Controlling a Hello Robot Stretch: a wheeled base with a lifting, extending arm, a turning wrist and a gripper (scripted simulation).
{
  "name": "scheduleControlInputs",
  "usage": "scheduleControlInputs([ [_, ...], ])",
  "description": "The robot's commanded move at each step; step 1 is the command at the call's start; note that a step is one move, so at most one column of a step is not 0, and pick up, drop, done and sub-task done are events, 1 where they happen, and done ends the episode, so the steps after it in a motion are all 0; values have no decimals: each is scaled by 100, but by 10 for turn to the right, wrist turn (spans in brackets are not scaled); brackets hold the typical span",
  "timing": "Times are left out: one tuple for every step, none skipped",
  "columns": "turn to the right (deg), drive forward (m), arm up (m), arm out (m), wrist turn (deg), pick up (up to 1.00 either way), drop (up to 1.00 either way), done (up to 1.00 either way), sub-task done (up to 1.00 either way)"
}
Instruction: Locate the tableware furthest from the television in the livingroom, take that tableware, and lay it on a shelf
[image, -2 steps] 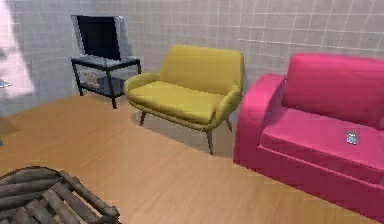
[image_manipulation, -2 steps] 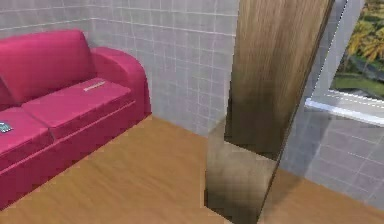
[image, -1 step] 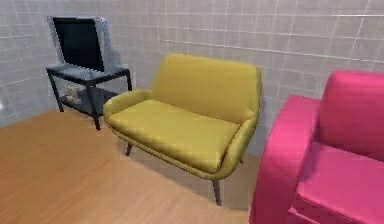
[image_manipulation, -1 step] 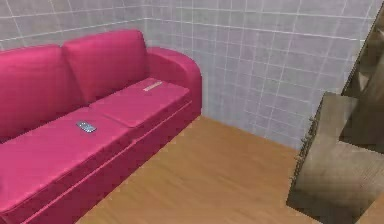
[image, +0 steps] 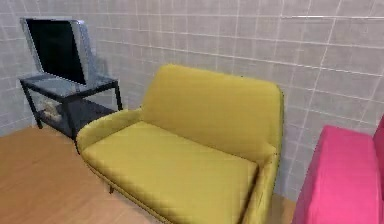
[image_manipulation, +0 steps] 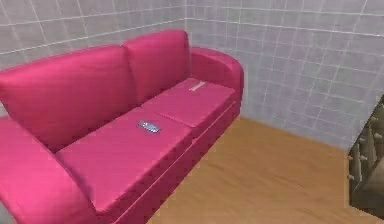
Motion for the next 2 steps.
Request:
scheduleControlInputs([
  [-450, 0, 0, 0, 0, 0, 0, 0, 0],
  [-90, 0, 0, 0, 0, 0, 0, 0, 0],
])
